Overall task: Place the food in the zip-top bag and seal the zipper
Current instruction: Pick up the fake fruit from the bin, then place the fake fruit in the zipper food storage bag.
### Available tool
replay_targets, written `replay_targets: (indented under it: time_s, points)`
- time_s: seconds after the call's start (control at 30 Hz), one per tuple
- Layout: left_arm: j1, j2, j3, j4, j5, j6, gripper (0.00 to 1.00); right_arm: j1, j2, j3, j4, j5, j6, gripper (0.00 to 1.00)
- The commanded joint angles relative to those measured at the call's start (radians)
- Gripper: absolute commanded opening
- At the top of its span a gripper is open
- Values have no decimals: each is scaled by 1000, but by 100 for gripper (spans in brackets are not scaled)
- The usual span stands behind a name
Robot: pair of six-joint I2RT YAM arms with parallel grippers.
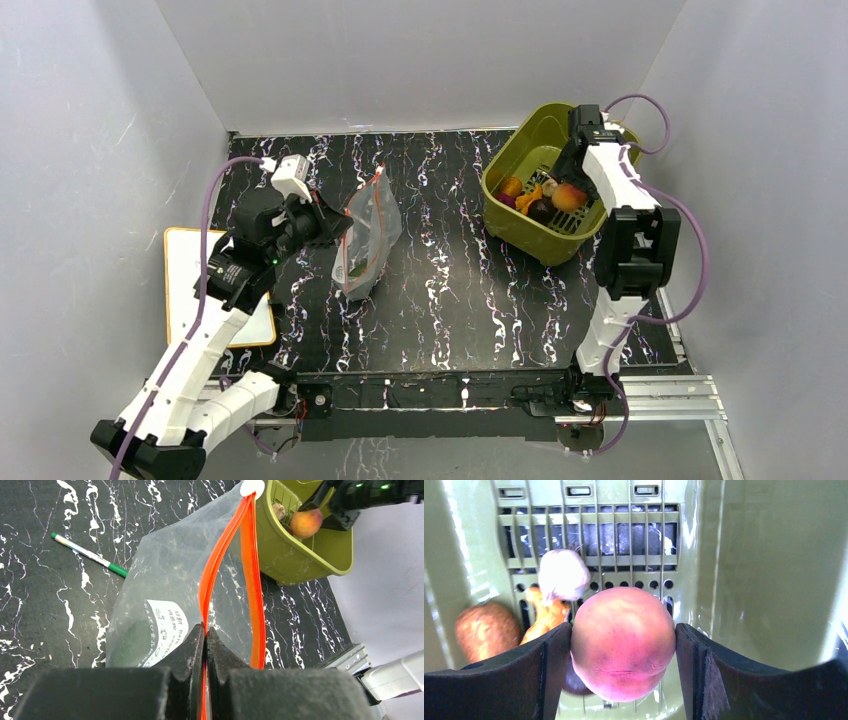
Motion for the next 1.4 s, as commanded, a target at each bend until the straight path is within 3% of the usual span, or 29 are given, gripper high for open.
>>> replay_targets:
  time_s: [0.0, 0.3, 0.63, 0.83, 1.07, 1.37]
  points:
    - [-2, 7, -22, 51, -5, -19, 0, 2, -159, -10, 8, -36, -13, 52]
    - [-2, 22, -47, 81, 9, -38, 0, 48, -331, 20, -63, -145, 6, 49]
    - [-2, 1, -94, 114, 16, -70, 0, 339, -405, 127, -114, -284, 124, 48]
    - [-2, 15, -100, 117, 23, -90, 0, 452, -416, 141, -6, -454, 255, 47]
    - [-2, 41, -74, 209, 92, -97, 0, 601, -425, 107, 120, -503, 397, 46]
    - [-2, 132, -52, 296, 137, -145, 0, 690, -414, 103, 258, -540, 524, 45]
